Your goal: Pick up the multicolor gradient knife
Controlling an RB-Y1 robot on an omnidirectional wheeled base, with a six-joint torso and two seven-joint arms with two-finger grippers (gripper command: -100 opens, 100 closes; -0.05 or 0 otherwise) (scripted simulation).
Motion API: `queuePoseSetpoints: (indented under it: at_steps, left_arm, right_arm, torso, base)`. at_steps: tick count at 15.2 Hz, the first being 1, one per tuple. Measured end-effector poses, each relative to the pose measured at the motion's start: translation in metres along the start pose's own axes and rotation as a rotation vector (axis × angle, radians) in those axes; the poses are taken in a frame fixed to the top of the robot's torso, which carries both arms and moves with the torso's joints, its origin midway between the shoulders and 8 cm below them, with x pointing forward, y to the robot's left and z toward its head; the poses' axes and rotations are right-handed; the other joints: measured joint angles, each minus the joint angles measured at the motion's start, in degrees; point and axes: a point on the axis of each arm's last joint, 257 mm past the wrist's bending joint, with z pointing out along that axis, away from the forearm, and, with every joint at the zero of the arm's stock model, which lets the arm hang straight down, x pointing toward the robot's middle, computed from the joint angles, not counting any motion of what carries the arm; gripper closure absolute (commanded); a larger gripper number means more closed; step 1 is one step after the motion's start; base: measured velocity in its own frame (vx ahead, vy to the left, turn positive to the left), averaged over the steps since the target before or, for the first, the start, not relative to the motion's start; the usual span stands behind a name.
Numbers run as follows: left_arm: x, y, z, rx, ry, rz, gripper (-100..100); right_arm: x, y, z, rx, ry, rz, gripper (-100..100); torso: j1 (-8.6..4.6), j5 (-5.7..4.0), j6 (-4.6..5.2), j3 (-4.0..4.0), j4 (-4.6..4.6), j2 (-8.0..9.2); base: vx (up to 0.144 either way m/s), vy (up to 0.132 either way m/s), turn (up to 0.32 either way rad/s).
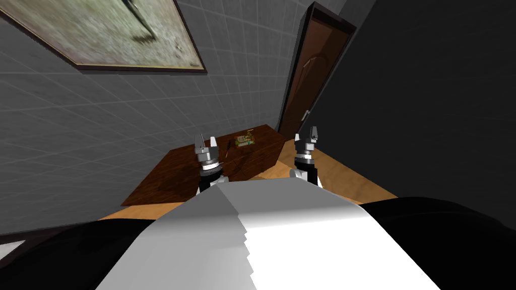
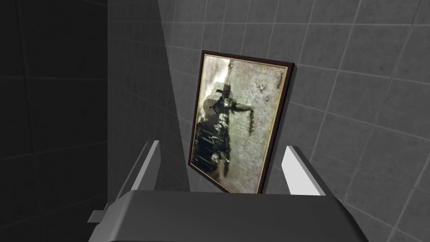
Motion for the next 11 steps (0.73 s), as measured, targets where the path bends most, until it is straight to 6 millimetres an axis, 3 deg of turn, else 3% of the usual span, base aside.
queuePoseSetpoints:
  at_steps: [8,11]
  left_arm:
    - [-0.007,0.040,-0.033,-0.140,0.103,0.023,-100]
    - [-0.016,0.064,-0.053,-0.224,0.139,0.034,-100]
  right_arm:
    - [0.000,0.000,0.000,0.000,0.000,0.000,0]
    - [0.000,0.000,0.000,0.000,0.000,0.000,0]
  torso:
    - [0.14,0.03,0.01,0.03,0.01,0.06]
    - [0.15,0.03,0.02,0.03,0.01,0.06]
  base:
    - [-0.009,0.019,-0.159]
    - [-0.011,0.024,-0.245]
